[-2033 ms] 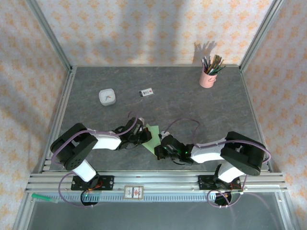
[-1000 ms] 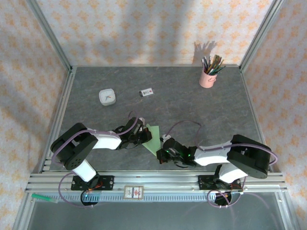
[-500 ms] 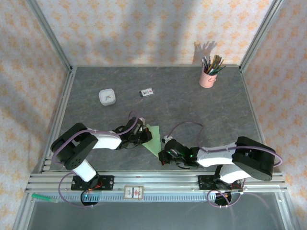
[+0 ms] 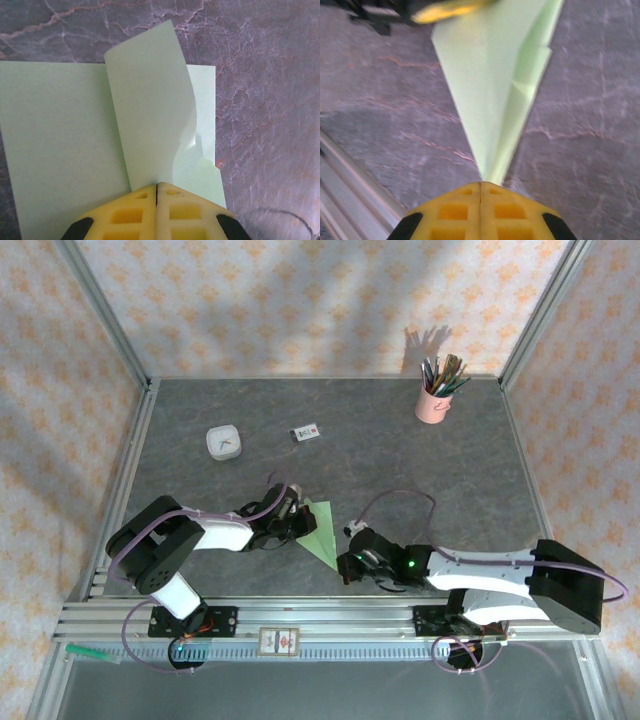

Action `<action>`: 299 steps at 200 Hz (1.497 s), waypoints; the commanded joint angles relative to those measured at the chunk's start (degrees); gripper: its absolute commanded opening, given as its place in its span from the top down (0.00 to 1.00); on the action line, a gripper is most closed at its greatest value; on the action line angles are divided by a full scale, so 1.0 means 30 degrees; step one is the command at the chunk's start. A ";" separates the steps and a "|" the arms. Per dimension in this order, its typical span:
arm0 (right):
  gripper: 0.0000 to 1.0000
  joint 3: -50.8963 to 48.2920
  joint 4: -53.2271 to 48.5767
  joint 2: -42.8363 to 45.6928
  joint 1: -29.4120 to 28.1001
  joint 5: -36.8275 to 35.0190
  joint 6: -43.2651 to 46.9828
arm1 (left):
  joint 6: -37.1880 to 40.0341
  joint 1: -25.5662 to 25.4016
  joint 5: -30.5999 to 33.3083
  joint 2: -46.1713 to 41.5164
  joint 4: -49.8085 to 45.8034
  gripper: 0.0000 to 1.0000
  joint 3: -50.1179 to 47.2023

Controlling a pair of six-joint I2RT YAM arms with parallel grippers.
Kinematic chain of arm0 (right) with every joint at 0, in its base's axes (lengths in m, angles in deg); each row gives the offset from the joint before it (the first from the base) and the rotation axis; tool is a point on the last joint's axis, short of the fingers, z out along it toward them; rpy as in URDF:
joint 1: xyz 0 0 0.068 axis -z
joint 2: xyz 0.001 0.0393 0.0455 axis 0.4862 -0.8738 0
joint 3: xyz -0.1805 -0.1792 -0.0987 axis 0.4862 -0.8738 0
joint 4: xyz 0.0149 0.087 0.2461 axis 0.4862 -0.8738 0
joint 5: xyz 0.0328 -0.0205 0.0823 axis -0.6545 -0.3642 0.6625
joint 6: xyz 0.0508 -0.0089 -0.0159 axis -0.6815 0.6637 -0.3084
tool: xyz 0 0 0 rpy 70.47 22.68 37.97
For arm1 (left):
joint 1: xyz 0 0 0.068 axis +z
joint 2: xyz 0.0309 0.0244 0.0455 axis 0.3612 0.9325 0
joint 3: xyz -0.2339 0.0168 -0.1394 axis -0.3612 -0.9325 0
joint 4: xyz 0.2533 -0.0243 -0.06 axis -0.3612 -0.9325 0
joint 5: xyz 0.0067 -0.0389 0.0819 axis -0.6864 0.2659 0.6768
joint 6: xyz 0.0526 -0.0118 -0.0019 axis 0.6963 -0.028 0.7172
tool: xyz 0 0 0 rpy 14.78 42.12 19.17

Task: Fold a paper plane with a square sheet of paper (pick it up from the middle)
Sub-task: Perform the fourth fold on the wing at the bottom-center of the table.

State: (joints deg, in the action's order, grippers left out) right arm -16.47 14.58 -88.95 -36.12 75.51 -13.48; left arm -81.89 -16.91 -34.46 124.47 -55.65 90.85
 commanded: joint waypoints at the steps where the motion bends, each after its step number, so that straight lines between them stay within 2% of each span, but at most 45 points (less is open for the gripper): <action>1: 1.00 0.1308 0.0149 -0.0653 -0.0101 -0.0668 0.0907 | 0.0461 0.0342 0.1577 0.0859 -0.2350 1.00 -0.0263; 47: 1.00 0.3078 0.1211 -0.4823 0.0231 -0.0077 0.1944 | 0.0453 0.0332 0.1475 0.0921 -0.2247 1.00 -0.0234; 78: 1.00 0.3085 0.1035 -0.6068 0.0904 0.0412 0.2447 | 0.0505 0.0332 0.1429 0.0864 -0.2377 1.00 -0.0220; 197: 1.00 0.0113 0.1811 -0.4902 0.1353 0.1914 0.1064 | 0.0608 0.0332 0.1489 0.1163 -0.2357 1.00 -0.0073; 272: 1.00 -0.1915 0.2363 -0.3331 0.0297 0.2752 -0.0508 | 0.0653 0.0347 0.1605 0.1216 -0.2431 1.00 -0.0029; 299: 1.00 -0.1824 0.1667 -0.1630 0.0449 0.2366 -0.0139 | 0.0695 0.0347 0.1616 0.1266 -0.2438 1.00 0.0026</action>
State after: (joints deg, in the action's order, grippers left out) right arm -20.58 25.64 -97.82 -34.28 81.15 -13.62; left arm -81.69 -16.91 -34.50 125.02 -56.02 91.60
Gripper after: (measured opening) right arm 0.043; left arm 0.062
